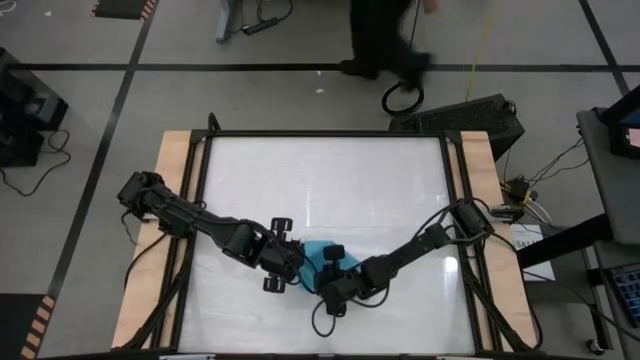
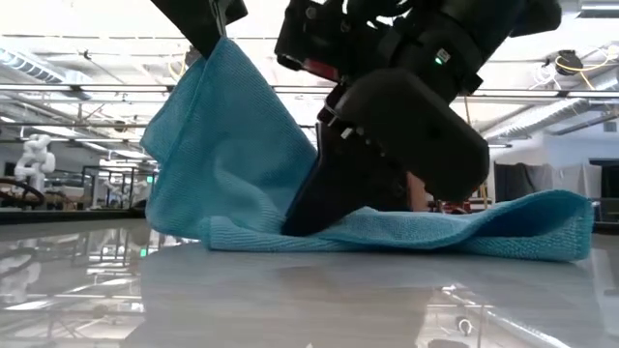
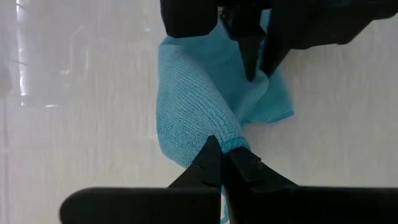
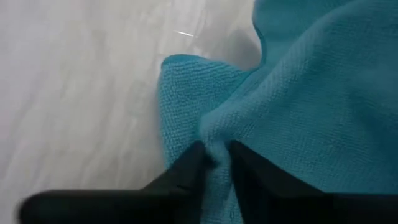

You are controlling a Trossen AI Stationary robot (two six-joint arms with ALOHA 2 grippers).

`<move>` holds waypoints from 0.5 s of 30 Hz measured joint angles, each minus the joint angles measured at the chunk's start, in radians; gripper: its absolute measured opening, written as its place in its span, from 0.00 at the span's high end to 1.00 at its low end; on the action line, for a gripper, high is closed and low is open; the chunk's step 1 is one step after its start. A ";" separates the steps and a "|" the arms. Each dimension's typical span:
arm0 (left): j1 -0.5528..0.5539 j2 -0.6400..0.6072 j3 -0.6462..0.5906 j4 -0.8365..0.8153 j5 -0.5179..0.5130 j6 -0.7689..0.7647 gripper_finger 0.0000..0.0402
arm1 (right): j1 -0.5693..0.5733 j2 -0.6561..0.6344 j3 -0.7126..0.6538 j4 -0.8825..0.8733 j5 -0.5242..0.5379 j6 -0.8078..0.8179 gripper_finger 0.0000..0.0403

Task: Roll towel
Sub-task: Roll the blue microfiber towel

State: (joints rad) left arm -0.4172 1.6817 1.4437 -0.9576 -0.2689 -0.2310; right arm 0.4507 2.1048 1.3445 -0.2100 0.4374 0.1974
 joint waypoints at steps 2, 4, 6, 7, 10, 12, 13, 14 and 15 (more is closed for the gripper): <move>-0.002 0.000 0.000 -0.005 -0.002 0.000 1.00 | 0.001 -0.001 0.000 -0.002 0.003 -0.001 0.96; -0.002 0.000 0.000 -0.009 -0.002 0.000 1.00 | 0.004 -0.009 0.000 -0.010 0.005 -0.006 0.98; -0.003 0.000 0.000 -0.031 -0.002 -0.009 1.00 | 0.009 -0.024 0.000 -0.010 0.006 -0.007 0.98; -0.003 0.000 0.000 -0.046 -0.005 -0.019 1.00 | 0.014 -0.035 0.000 -0.017 0.007 -0.009 0.99; -0.007 0.000 0.000 -0.089 -0.012 -0.038 1.00 | 0.033 -0.079 0.000 -0.044 0.009 -0.012 0.99; -0.015 0.000 0.000 -0.107 -0.013 -0.052 1.00 | 0.048 -0.115 0.000 -0.075 0.010 -0.006 0.99; -0.022 -0.001 0.000 -0.107 -0.013 -0.053 1.00 | 0.058 -0.139 0.000 -0.090 0.010 -0.003 1.00; -0.032 -0.006 0.000 -0.108 -0.012 -0.057 1.00 | 0.068 -0.164 0.000 -0.105 0.010 -0.002 1.00; -0.043 -0.012 0.000 -0.108 -0.011 -0.067 1.00 | 0.081 -0.189 0.000 -0.115 0.011 0.003 1.00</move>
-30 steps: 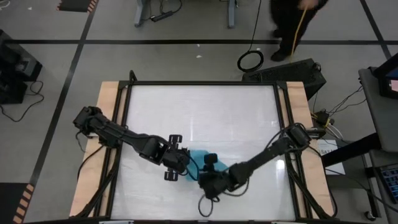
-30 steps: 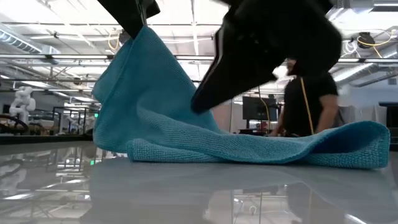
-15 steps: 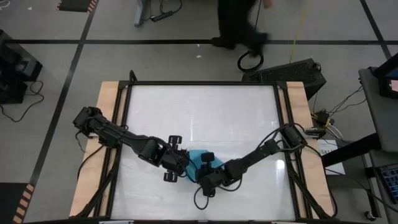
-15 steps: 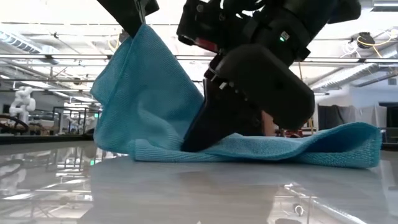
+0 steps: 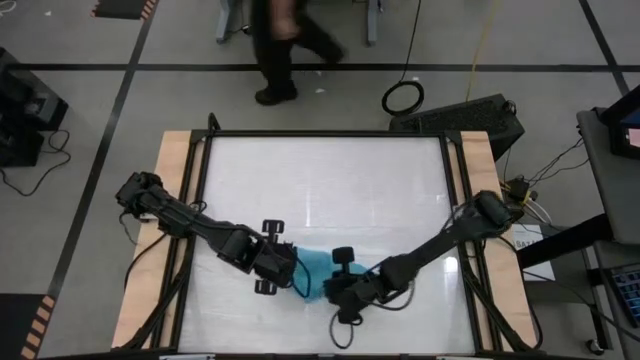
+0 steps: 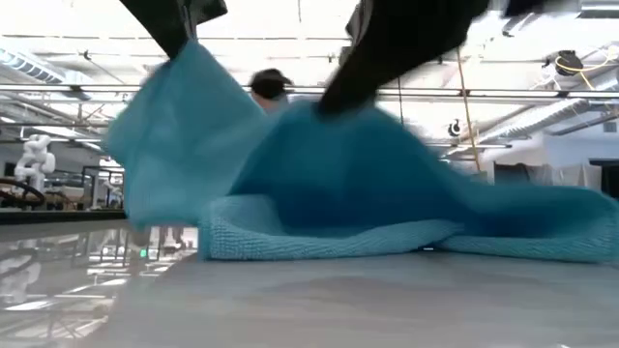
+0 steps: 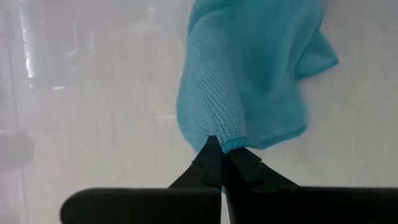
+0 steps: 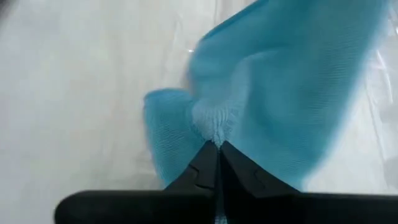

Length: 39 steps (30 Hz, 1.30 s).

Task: Roll towel
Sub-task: Roll the blue microfiber towel

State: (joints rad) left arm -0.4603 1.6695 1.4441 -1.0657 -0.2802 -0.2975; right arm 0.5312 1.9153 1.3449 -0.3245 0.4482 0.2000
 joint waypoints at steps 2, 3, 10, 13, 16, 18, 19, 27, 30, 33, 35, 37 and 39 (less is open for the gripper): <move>-0.019 -0.019 0.000 0.000 0.002 -0.021 1.00 | 0.026 -0.058 0.000 -0.020 0.004 0.009 1.00; -0.029 -0.028 0.001 -0.001 0.002 -0.036 1.00 | 0.040 -0.088 0.000 -0.026 0.004 0.016 1.00; -0.144 -0.098 0.075 -0.007 -0.035 -0.082 1.00 | 0.174 -0.294 0.000 -0.033 0.074 0.014 1.00; -0.202 -0.115 0.145 -0.014 -0.091 -0.072 1.00 | 0.234 -0.360 0.000 -0.018 0.106 -0.011 1.00; -0.262 -0.125 0.233 -0.021 -0.172 -0.032 1.00 | 0.283 -0.399 0.001 0.030 0.110 -0.052 1.00; -0.299 -0.125 0.291 -0.022 -0.238 0.007 1.00 | 0.304 -0.411 0.001 0.053 0.116 -0.076 1.00; -0.313 -0.124 0.316 -0.023 -0.272 0.029 1.00 | 0.312 -0.413 0.002 0.056 0.132 -0.083 1.00; -0.195 -0.106 0.345 -0.044 -0.380 0.157 1.00 | 0.231 -0.395 0.002 -0.266 0.235 0.167 1.00; -0.075 -0.065 0.317 -0.067 -0.340 0.180 1.00 | 0.172 -0.377 0.002 -0.402 0.235 0.293 1.00; 0.043 0.001 0.283 -0.094 -0.299 0.185 1.00 | 0.127 -0.364 -0.015 -0.510 0.234 0.386 0.98; 0.105 0.043 0.252 -0.091 -0.296 0.207 1.00 | 0.103 -0.362 -0.041 -0.563 0.232 0.430 0.95; 0.159 0.089 0.229 -0.059 -0.297 0.230 1.00 | 0.081 -0.362 -0.077 -0.603 0.235 0.473 0.92; 0.198 0.136 0.217 -0.036 -0.296 0.246 1.00 | 0.065 -0.362 -0.118 -0.638 0.236 0.508 0.87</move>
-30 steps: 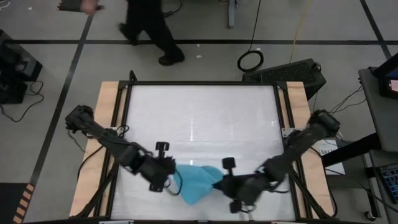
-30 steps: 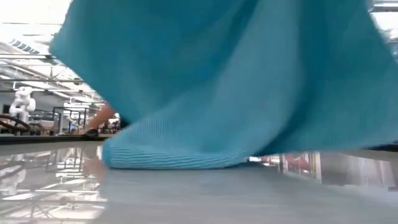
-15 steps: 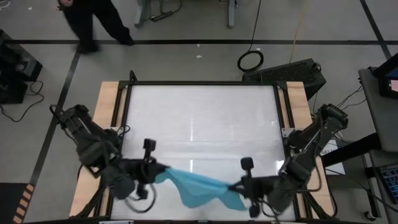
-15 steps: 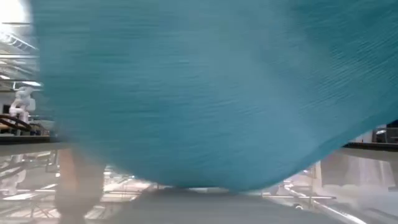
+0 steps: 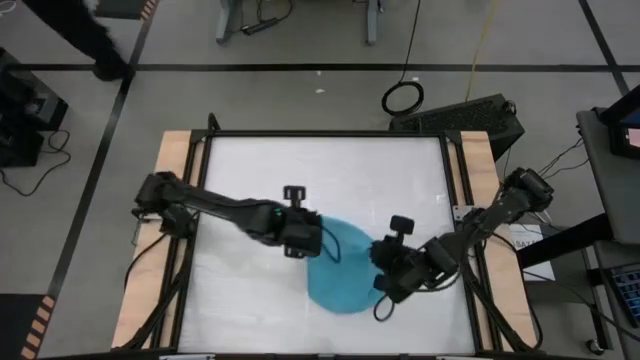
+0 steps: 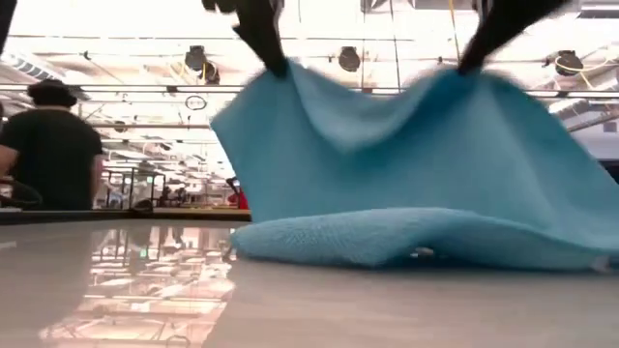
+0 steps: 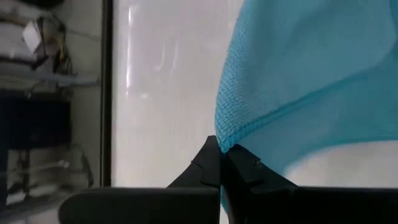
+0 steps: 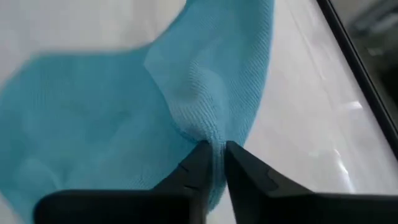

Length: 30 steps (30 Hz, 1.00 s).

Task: Roll towel
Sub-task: Roll the blue microfiber towel

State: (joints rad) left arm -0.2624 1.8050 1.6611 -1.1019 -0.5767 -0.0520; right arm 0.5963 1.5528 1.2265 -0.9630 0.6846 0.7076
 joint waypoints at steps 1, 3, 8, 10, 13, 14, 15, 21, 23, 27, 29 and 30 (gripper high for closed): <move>0.016 0.024 -0.001 0.009 0.000 0.012 1.00 | -0.006 0.000 -0.024 -0.013 0.000 0.019 0.85; 0.040 0.063 -0.001 0.036 0.001 0.037 1.00 | -0.014 0.000 -0.073 -0.020 0.001 0.054 0.79; 0.085 0.142 -0.001 0.094 0.036 0.091 0.99 | -0.014 0.000 -0.188 -0.016 0.000 0.144 0.64; 0.100 0.166 -0.001 0.110 0.042 0.110 0.99 | -0.004 0.000 -0.225 0.007 -0.002 0.160 0.60; 0.128 0.190 -0.001 0.118 0.042 0.126 0.99 | 0.022 0.000 -0.282 0.148 -0.010 0.116 0.58; 0.139 0.193 -0.001 0.124 0.042 0.132 0.99 | 0.032 0.000 -0.303 0.211 -0.022 0.093 0.58; 0.149 0.197 -0.001 0.129 0.040 0.138 0.99 | 0.041 0.000 -0.323 0.270 -0.035 0.068 0.58; 0.238 0.199 -0.001 0.164 -0.004 0.169 0.98 | 0.090 0.000 -0.446 0.542 -0.066 0.037 0.62; 0.275 0.199 -0.001 0.169 -0.003 0.182 0.96 | 0.103 0.000 -0.467 0.576 -0.066 0.047 0.64; 0.336 0.199 -0.001 0.172 0.037 0.182 0.82 | 0.133 0.000 -0.480 0.612 -0.066 0.056 0.66; 0.350 0.195 -0.001 0.161 0.055 0.181 0.73 | 0.150 0.000 -0.480 0.637 -0.065 0.047 0.67; 0.353 0.192 -0.001 0.156 0.061 0.180 0.69 | 0.158 0.000 -0.480 0.651 -0.065 0.038 0.67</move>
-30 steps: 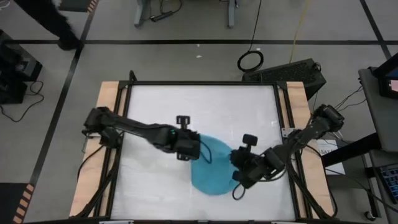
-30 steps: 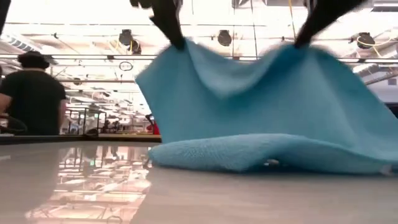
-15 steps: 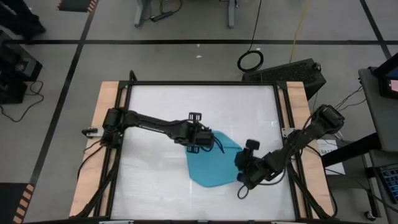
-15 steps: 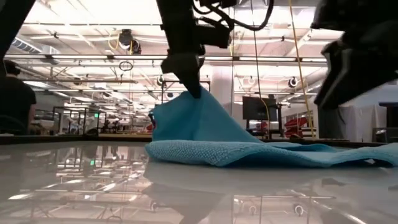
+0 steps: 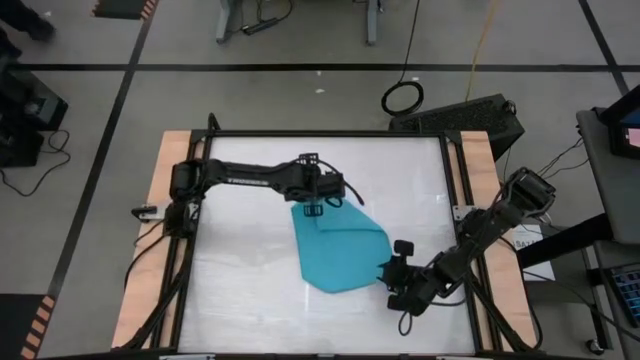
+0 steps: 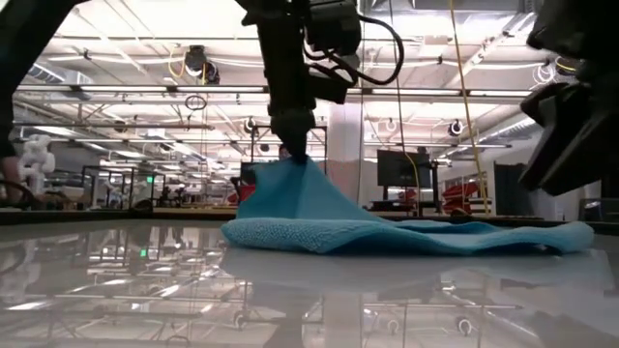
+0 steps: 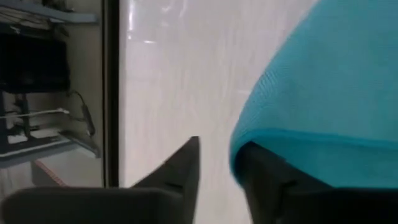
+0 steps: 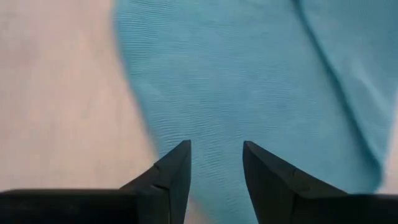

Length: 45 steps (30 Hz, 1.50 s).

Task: Roll towel
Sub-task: Roll the blue microfiber towel

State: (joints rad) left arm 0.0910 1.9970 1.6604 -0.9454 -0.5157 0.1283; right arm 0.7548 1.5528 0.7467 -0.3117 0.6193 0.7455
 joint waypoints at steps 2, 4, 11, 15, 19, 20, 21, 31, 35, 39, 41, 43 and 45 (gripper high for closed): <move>0.001 -0.010 0.000 0.001 0.011 -0.010 0.60 | 0.014 0.000 0.000 0.032 0.003 -0.018 0.67; -0.001 -0.020 0.000 -0.015 0.022 -0.015 0.54 | 0.024 0.000 0.000 0.073 0.003 -0.047 0.67; -0.026 -0.095 0.000 -0.095 0.048 -0.018 0.49 | 0.033 0.000 0.000 0.240 0.004 -0.163 0.67; -0.044 -0.148 0.002 -0.125 0.323 -0.019 0.49 | 0.032 0.000 0.000 0.344 0.004 -0.243 0.67; -0.133 -0.153 -0.010 -0.133 0.518 -0.027 0.49 | 0.026 0.029 0.001 0.468 0.002 -0.343 0.67; -0.162 -0.153 -0.026 -0.134 0.519 -0.012 0.49 | 0.021 0.044 0.001 0.500 -0.005 -0.363 0.67; -0.191 -0.153 -0.048 -0.129 0.520 0.005 0.49 | 0.015 0.061 0.001 0.530 -0.020 -0.386 0.67; -0.377 -0.152 -0.339 0.192 0.466 0.046 0.49 | -0.052 0.244 0.045 0.789 -0.044 -0.588 0.67; -0.386 -0.152 -0.415 0.339 0.421 0.085 0.49 | -0.084 0.294 0.106 0.783 -0.057 -0.629 0.67; -0.393 -0.144 -0.450 0.403 0.400 0.162 0.49 | -0.103 0.315 0.144 0.780 -0.075 -0.638 0.67; -0.394 -0.128 -0.452 0.424 0.411 0.191 0.49 | -0.107 0.316 0.152 0.780 -0.076 -0.638 0.67; -0.394 -0.111 -0.453 0.423 0.457 0.201 0.49 | -0.108 0.316 0.157 0.780 -0.076 -0.637 0.67; -0.394 -0.088 -0.452 0.440 0.483 0.202 0.49 | -0.108 0.316 0.159 0.781 -0.076 -0.628 0.67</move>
State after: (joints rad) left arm -0.3027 1.9090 1.2083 -0.5053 -0.0330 0.3302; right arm 0.6472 1.8690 0.9058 0.4690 0.5434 0.1178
